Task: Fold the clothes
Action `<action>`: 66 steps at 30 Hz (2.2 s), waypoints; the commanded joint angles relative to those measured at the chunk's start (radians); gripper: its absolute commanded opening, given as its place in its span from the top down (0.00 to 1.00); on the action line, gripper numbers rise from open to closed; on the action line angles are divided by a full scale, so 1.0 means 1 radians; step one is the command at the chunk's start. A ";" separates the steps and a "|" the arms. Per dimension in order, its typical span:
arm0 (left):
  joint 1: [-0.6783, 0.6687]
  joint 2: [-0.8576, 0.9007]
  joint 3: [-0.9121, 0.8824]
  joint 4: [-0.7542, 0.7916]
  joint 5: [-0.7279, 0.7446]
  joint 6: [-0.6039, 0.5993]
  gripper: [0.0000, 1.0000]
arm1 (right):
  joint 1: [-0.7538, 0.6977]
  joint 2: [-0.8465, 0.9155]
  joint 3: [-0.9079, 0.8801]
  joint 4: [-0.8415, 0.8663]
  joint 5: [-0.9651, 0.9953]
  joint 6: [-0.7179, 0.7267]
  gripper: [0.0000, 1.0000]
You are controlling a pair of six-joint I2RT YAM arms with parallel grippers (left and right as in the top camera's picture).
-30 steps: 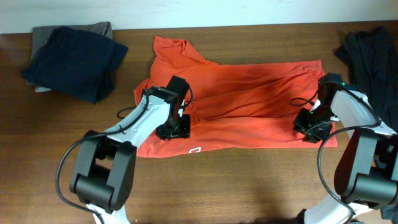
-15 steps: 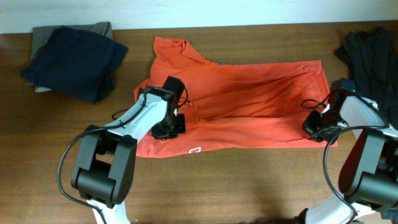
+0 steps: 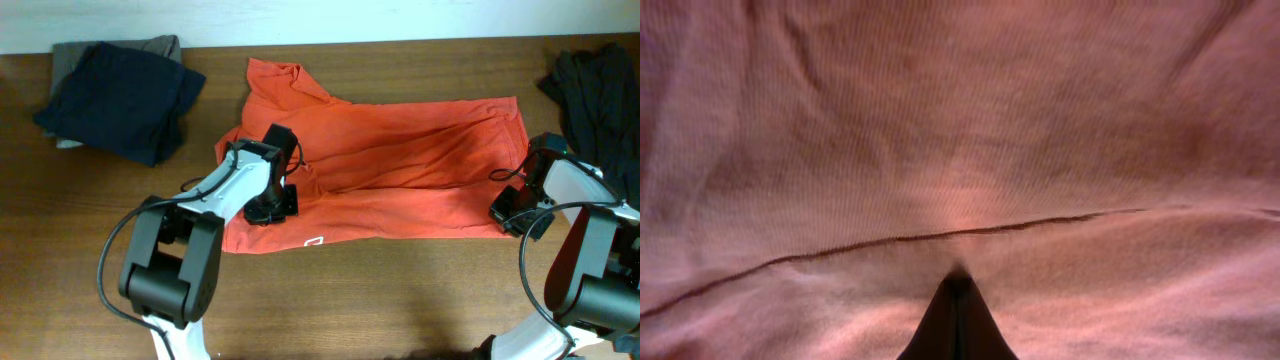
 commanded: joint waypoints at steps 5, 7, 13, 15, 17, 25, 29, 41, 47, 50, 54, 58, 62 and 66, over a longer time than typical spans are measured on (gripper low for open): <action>0.058 0.074 -0.023 -0.006 -0.082 -0.007 0.99 | -0.001 0.002 -0.008 -0.006 0.063 0.032 0.93; 0.083 0.074 -0.023 -0.013 -0.082 -0.007 0.99 | -0.001 0.002 -0.008 -0.010 0.088 0.034 0.94; 0.161 0.074 -0.023 -0.058 -0.100 -0.007 0.99 | -0.008 0.002 -0.008 -0.035 0.139 0.071 0.96; 0.174 0.074 -0.023 -0.077 -0.100 -0.008 0.99 | -0.017 0.002 -0.008 -0.045 0.139 0.071 0.96; 0.183 0.074 -0.023 -0.100 -0.100 -0.008 0.99 | -0.027 0.002 -0.008 -0.057 0.138 0.079 0.96; 0.174 0.074 -0.023 -0.178 -0.040 -0.028 0.99 | -0.065 0.002 -0.008 -0.112 0.138 0.116 0.96; 0.159 0.072 -0.023 -0.234 -0.025 -0.050 0.99 | -0.090 0.002 -0.008 -0.124 0.139 0.135 0.96; 0.016 -0.067 -0.022 -0.290 -0.037 -0.155 0.99 | -0.200 -0.053 0.014 -0.162 0.096 0.168 0.96; 0.003 -0.261 -0.022 -0.283 -0.048 -0.154 0.99 | -0.202 -0.177 0.058 -0.193 -0.002 0.142 0.96; 0.003 -0.364 -0.014 -0.241 -0.086 -0.095 0.43 | -0.202 -0.255 0.083 -0.166 -0.145 0.034 0.96; 0.003 -0.455 0.015 -0.144 -0.085 0.001 0.01 | -0.202 -0.318 0.163 -0.132 -0.359 -0.093 0.52; 0.006 -0.452 0.136 -0.100 -0.085 0.074 0.01 | -0.183 -0.317 0.297 -0.134 -0.444 -0.138 0.24; 0.055 -0.346 0.373 -0.125 -0.080 0.103 0.01 | -0.105 -0.285 0.452 -0.141 -0.441 -0.186 0.14; 0.111 -0.172 0.624 -0.190 -0.039 0.160 0.01 | -0.026 -0.236 0.553 -0.143 -0.401 -0.205 0.07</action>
